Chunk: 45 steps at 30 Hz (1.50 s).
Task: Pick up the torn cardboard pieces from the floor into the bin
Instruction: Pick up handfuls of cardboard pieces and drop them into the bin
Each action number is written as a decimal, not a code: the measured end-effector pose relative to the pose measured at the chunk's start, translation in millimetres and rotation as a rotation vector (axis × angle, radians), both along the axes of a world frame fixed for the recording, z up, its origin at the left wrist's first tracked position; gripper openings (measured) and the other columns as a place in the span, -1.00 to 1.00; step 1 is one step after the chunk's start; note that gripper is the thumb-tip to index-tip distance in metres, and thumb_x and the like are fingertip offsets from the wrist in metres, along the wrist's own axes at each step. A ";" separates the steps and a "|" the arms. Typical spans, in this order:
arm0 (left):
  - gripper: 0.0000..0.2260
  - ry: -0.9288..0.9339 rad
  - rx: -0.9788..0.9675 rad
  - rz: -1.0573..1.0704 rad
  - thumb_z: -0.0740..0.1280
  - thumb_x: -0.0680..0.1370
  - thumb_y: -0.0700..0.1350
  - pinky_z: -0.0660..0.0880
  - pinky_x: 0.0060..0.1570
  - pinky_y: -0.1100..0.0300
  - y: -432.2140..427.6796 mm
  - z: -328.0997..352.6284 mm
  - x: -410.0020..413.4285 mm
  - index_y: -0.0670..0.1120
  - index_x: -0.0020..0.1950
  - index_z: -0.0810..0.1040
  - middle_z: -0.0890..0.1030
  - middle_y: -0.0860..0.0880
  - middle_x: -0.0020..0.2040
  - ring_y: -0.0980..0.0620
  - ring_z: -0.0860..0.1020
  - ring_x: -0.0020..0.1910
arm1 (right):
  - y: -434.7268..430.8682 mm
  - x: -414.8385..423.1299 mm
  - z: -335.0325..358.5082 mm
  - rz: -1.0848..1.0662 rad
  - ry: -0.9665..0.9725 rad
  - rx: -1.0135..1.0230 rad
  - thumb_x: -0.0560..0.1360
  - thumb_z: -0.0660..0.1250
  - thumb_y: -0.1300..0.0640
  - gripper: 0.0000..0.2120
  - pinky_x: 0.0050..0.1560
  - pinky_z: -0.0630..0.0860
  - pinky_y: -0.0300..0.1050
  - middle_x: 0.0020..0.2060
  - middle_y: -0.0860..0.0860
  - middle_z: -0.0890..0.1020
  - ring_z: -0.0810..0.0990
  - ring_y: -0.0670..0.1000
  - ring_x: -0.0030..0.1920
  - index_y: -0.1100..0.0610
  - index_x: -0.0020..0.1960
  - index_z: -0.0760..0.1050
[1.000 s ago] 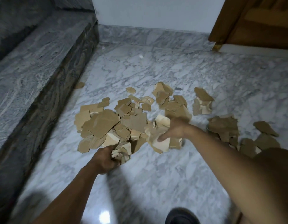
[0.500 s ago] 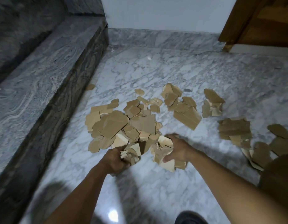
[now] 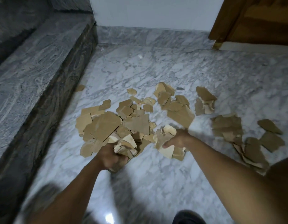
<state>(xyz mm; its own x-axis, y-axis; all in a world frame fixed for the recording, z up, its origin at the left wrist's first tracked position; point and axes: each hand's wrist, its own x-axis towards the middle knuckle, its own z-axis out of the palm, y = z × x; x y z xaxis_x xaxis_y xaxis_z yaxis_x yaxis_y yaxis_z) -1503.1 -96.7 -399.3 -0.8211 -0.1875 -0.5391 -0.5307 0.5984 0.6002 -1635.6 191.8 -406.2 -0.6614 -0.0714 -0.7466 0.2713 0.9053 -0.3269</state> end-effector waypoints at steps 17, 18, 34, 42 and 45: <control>-0.84 0.138 0.500 0.127 0.44 0.52 -0.12 0.61 0.04 0.04 69.9 39.9 -48.7 -0.05 0.09 0.64 0.72 -0.03 -0.02 -0.05 0.68 -0.03 | 56.7 50.1 59.7 -0.513 0.199 -0.695 0.10 0.71 -0.06 -0.31 0.18 0.58 0.01 0.06 -0.02 0.72 0.67 0.01 0.15 0.06 0.18 0.62; -0.81 0.144 0.543 0.097 0.44 0.53 -0.10 0.60 0.06 0.02 82.9 48.1 -55.1 -0.03 0.14 0.61 0.72 -0.03 0.00 -0.05 0.68 -0.01 | 61.8 55.4 75.4 -0.580 0.194 -0.783 0.19 0.67 -0.01 -0.42 0.21 0.54 -0.02 0.06 -0.02 0.73 0.66 0.00 0.17 0.08 0.17 0.65; -0.59 0.121 0.755 -0.781 0.36 0.42 0.35 0.49 0.28 -0.03 373.2 229.4 -13.1 0.27 0.23 0.55 0.66 0.19 0.13 0.10 0.63 0.14 | 220.8 227.8 241.0 -1.366 0.540 -1.083 0.50 0.25 0.05 -0.62 0.06 0.52 0.07 0.13 0.15 0.67 0.61 0.16 0.08 0.06 0.28 0.58; -0.71 0.058 0.849 -1.060 0.42 0.52 0.10 0.55 0.19 0.07 568.8 278.8 97.5 0.09 0.21 0.62 0.69 0.08 0.11 0.08 0.65 0.12 | 390.4 392.7 293.6 -1.435 0.781 -1.039 0.58 0.29 0.16 -0.69 0.28 0.50 0.12 0.18 0.11 0.66 0.64 0.10 0.11 0.13 0.31 0.56; -0.71 0.087 0.819 -1.234 0.40 0.53 0.10 0.54 0.18 0.05 663.8 291.1 183.3 0.07 0.22 0.61 0.69 0.09 0.10 0.08 0.65 0.10 | 469.3 489.4 299.4 -1.531 0.918 -0.935 0.57 0.32 0.20 -0.72 0.24 0.53 0.13 0.18 0.15 0.67 0.67 0.11 0.08 0.12 0.27 0.58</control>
